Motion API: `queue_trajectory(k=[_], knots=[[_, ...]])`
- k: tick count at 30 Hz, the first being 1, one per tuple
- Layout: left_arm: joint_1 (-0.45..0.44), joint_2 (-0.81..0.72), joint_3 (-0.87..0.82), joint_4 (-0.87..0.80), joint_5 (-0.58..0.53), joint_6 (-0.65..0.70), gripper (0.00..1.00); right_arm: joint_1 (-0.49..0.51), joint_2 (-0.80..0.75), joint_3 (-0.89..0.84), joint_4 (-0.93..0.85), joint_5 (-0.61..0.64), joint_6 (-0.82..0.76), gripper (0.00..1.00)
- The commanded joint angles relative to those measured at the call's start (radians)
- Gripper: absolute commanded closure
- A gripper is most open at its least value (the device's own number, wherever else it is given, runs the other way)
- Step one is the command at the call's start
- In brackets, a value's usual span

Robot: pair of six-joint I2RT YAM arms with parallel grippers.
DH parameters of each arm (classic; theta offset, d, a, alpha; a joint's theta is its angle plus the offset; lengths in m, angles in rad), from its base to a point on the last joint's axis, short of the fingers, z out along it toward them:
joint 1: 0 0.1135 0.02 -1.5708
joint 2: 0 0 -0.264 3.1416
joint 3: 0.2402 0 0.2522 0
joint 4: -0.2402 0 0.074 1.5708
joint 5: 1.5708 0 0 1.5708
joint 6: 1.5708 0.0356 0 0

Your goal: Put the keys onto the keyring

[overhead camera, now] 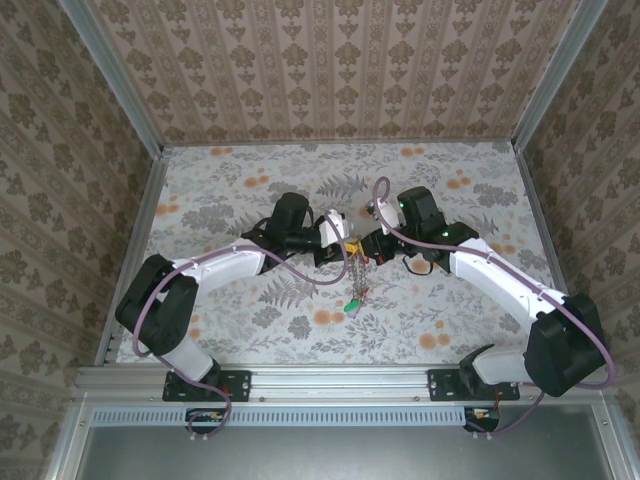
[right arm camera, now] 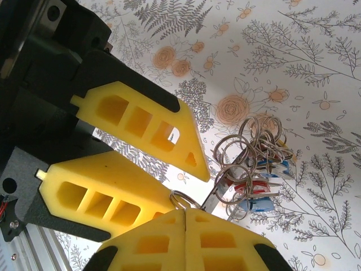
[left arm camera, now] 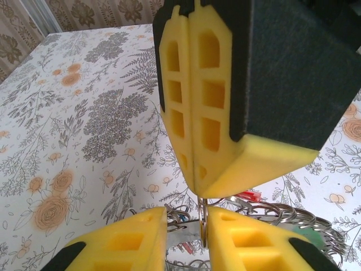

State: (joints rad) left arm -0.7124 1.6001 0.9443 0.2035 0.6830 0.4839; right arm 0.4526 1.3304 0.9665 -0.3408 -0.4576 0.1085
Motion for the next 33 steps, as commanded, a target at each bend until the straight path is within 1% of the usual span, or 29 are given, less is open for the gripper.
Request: queue_trajectory(k=[1,5,7,9,11,12,13,17,22,25,33], knots=[[-0.006,0.019,0.042,-0.056,-0.003,0.045,0.77,0.008,-0.004,0.035,0.005,-0.042,-0.007,1.0],[-0.008,0.023,0.05,-0.075,-0.005,0.056,0.78,0.008,-0.004,0.037,0.002,-0.041,-0.007,1.0],[-0.01,0.026,0.057,-0.088,-0.005,0.062,0.8,0.008,-0.005,0.037,0.003,-0.041,-0.007,1.0],[-0.012,0.027,0.06,-0.094,-0.005,0.068,0.87,0.008,-0.005,0.038,0.003,-0.04,-0.008,1.0],[-0.012,0.024,0.058,-0.088,-0.005,0.063,0.92,0.008,-0.006,0.035,0.001,-0.034,-0.009,1.0],[-0.012,0.023,0.057,-0.085,-0.004,0.062,0.98,0.008,-0.008,0.035,-0.001,-0.029,-0.009,1.0],[-0.012,0.021,0.056,-0.079,-0.003,0.058,1.0,0.008,-0.01,0.031,-0.001,-0.027,-0.01,1.0],[-0.01,0.014,0.038,-0.026,-0.005,0.024,1.0,-0.002,-0.026,0.014,-0.015,0.025,-0.005,1.0],[-0.008,-0.009,-0.023,0.09,-0.003,-0.033,1.0,-0.05,-0.04,-0.027,-0.012,0.049,0.029,1.0],[-0.008,-0.011,-0.045,0.129,0.0,-0.052,1.0,-0.073,-0.037,-0.042,0.0,0.02,0.042,1.0],[-0.008,-0.012,-0.071,0.186,0.003,-0.077,1.0,-0.078,-0.016,-0.029,0.019,-0.013,0.058,1.0]])
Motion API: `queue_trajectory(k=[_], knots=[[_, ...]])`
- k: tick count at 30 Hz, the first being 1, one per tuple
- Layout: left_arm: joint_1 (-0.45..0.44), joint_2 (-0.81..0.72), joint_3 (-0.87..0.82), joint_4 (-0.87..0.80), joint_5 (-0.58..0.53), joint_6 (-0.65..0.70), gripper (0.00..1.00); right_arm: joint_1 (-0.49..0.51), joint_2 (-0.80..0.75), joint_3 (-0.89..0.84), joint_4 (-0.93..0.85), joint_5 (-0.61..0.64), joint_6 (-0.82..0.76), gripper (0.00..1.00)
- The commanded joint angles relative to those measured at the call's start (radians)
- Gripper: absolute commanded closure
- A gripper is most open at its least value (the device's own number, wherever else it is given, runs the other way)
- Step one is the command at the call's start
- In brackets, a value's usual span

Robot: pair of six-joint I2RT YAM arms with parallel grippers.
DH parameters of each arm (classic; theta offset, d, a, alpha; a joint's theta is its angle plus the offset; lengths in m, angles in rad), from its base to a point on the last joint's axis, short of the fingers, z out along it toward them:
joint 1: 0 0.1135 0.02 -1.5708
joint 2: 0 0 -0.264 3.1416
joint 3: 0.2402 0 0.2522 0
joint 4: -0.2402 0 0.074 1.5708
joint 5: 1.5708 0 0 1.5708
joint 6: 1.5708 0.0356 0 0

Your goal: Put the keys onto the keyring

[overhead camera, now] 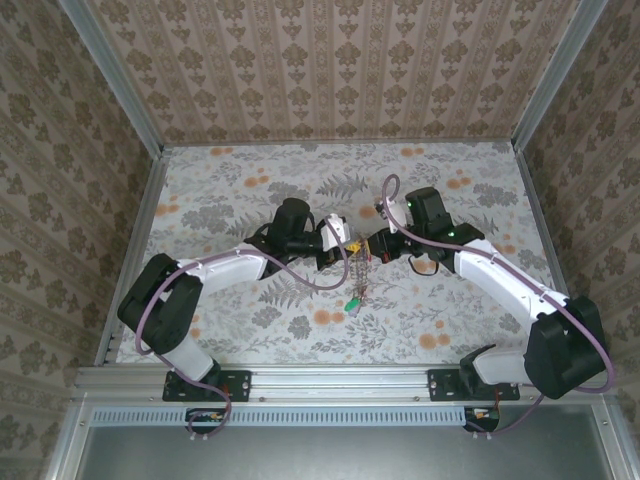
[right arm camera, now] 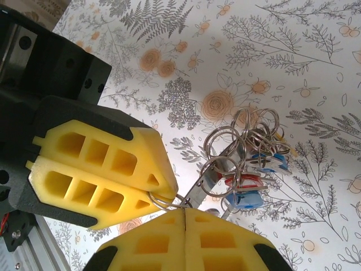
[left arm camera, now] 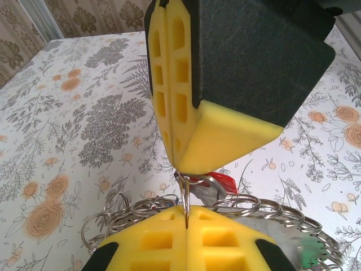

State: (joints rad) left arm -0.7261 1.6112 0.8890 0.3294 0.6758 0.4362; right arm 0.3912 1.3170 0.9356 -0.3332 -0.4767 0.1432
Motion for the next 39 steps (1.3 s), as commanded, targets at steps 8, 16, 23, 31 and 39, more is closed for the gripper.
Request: queue_trajectory(k=[8,16,23,31,39], knots=[[0.004,-0.014,0.011,0.003,-0.011,-0.002,0.87,0.001,-0.018,0.013,0.039,-0.091,0.009,1.0],[0.001,0.001,0.044,-0.039,-0.009,0.016,0.74,0.016,-0.01,0.027,0.028,-0.102,-0.004,1.0],[0.0,0.013,0.072,-0.091,0.002,0.046,0.71,0.021,-0.004,0.033,0.023,-0.106,-0.008,1.0],[-0.002,0.016,0.086,-0.137,-0.003,0.075,0.72,0.026,-0.002,0.05,0.014,-0.11,-0.014,1.0],[-0.004,0.02,0.096,-0.153,0.014,0.081,0.75,0.03,0.0,0.051,0.013,-0.108,-0.013,1.0]])
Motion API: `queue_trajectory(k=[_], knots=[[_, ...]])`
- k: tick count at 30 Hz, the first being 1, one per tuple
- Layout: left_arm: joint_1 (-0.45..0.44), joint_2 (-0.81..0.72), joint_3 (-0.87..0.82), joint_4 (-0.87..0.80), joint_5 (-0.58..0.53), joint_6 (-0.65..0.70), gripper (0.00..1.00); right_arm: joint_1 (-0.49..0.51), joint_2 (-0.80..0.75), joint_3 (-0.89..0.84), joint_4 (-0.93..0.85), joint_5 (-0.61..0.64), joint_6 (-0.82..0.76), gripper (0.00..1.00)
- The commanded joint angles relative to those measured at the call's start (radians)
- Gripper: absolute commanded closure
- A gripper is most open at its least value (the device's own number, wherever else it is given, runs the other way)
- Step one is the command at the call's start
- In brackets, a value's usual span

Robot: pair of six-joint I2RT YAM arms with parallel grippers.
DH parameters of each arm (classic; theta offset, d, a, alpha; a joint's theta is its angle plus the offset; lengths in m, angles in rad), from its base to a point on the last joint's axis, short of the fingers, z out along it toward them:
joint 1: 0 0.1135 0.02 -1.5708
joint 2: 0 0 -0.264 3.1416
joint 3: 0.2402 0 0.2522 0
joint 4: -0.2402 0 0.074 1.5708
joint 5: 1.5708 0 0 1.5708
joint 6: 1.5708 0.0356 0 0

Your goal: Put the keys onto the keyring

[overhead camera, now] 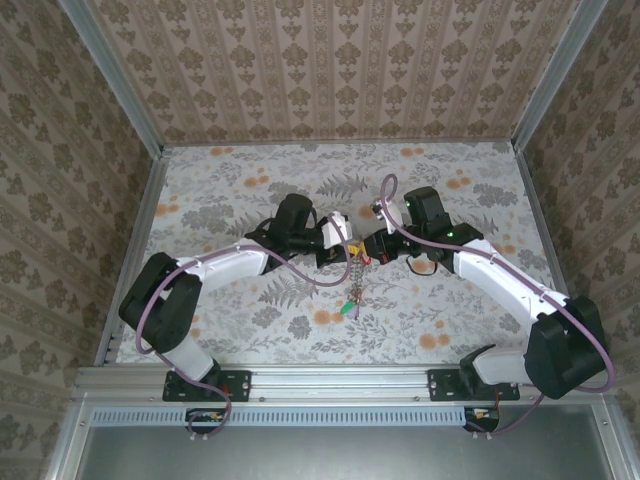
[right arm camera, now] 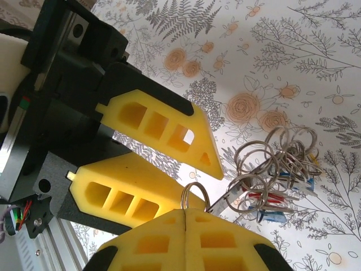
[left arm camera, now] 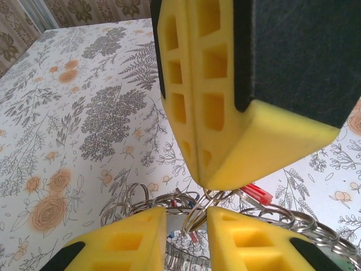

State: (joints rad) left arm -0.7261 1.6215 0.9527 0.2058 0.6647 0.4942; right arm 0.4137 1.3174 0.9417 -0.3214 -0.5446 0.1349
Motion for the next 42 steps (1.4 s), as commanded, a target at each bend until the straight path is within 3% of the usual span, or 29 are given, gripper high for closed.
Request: queue_trajectory(k=[1,7,12,20,21,25,28,42], knots=[[-0.004,0.01,0.031,-0.029,0.027,0.024,0.75,0.008,-0.002,0.045,0.002,-0.04,-0.004,1.0],[-0.006,0.014,0.04,-0.043,0.038,0.03,0.82,0.011,0.0,0.045,0.002,-0.035,-0.004,1.0],[-0.005,0.006,0.039,-0.057,0.038,0.038,1.0,0.01,-0.012,0.038,-0.002,0.003,-0.004,1.0],[-0.006,-0.004,0.029,-0.055,0.039,0.038,1.0,0.009,-0.033,0.017,-0.001,0.046,0.002,1.0],[-0.005,-0.004,0.03,-0.053,0.041,0.038,1.0,0.009,-0.032,0.017,0.001,0.031,-0.002,1.0],[-0.005,0.0,0.038,-0.05,0.047,0.032,0.81,0.01,-0.027,0.026,-0.006,-0.009,-0.019,1.0],[-0.005,0.003,0.043,-0.046,0.046,0.032,0.77,0.008,-0.022,0.041,-0.03,-0.041,-0.049,1.0],[-0.003,0.008,0.059,-0.077,0.098,0.051,0.74,0.009,0.007,0.083,-0.084,-0.067,-0.129,1.0]])
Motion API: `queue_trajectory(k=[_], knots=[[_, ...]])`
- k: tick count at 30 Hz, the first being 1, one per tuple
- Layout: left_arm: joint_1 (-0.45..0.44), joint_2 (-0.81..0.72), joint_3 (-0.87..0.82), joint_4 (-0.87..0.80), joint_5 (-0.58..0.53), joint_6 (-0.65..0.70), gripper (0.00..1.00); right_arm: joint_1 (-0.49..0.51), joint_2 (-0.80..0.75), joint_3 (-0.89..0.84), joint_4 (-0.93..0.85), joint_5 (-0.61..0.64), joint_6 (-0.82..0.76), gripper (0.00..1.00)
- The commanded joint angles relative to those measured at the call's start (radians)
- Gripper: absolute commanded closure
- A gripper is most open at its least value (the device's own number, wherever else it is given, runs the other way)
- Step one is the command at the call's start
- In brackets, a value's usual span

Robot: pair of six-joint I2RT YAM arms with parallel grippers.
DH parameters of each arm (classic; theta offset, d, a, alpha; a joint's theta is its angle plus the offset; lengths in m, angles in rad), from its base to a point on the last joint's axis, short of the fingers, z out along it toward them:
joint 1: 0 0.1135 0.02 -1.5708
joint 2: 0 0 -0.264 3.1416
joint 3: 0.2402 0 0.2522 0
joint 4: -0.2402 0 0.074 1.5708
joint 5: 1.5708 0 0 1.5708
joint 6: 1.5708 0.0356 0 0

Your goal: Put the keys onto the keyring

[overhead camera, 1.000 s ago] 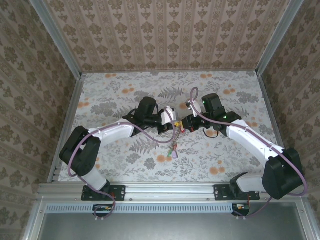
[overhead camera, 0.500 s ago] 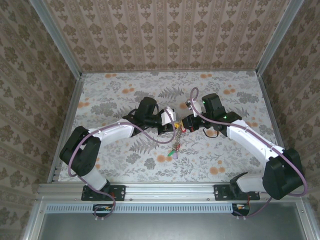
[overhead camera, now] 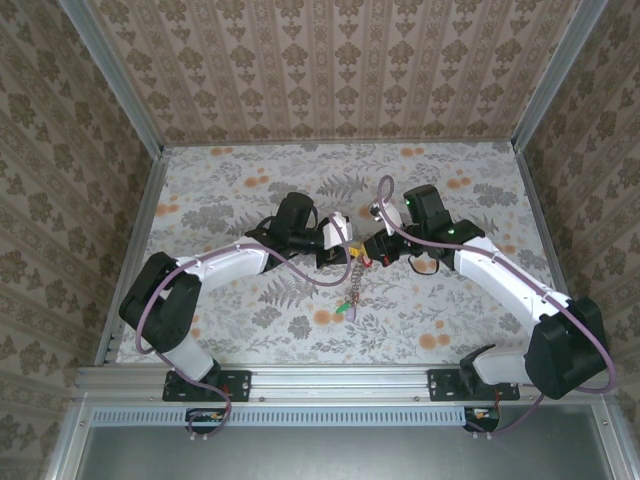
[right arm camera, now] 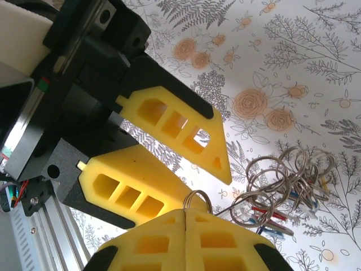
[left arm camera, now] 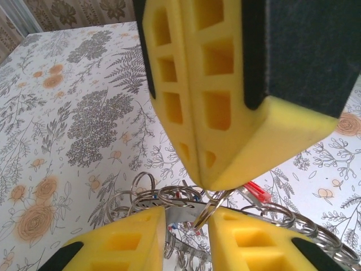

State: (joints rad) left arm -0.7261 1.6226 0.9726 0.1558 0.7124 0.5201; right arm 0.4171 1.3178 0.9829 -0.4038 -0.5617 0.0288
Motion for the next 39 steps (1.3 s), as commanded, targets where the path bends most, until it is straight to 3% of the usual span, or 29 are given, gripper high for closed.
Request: queue_trajectory(k=[1,9,21,29,31,39], knots=[[-0.002,0.009,0.044,-0.037,0.059,0.027,0.74,0.005,0.009,0.043,0.0,-0.049,-0.023,1.0],[-0.002,0.018,0.068,-0.086,0.094,0.049,0.8,0.006,0.014,0.048,-0.003,-0.043,-0.027,1.0],[0.0,0.014,0.067,-0.118,0.06,0.073,0.81,0.005,0.003,0.045,-0.001,-0.033,-0.018,1.0],[-0.001,0.01,0.067,-0.109,0.057,0.065,0.96,0.005,-0.003,0.043,-0.001,-0.026,-0.008,1.0],[0.0,0.007,0.065,-0.098,0.061,0.058,1.0,0.006,-0.007,0.039,0.001,-0.012,-0.001,1.0],[0.004,-0.018,0.016,0.0,0.029,-0.006,1.0,-0.021,-0.05,-0.017,0.016,0.098,0.083,1.0]])
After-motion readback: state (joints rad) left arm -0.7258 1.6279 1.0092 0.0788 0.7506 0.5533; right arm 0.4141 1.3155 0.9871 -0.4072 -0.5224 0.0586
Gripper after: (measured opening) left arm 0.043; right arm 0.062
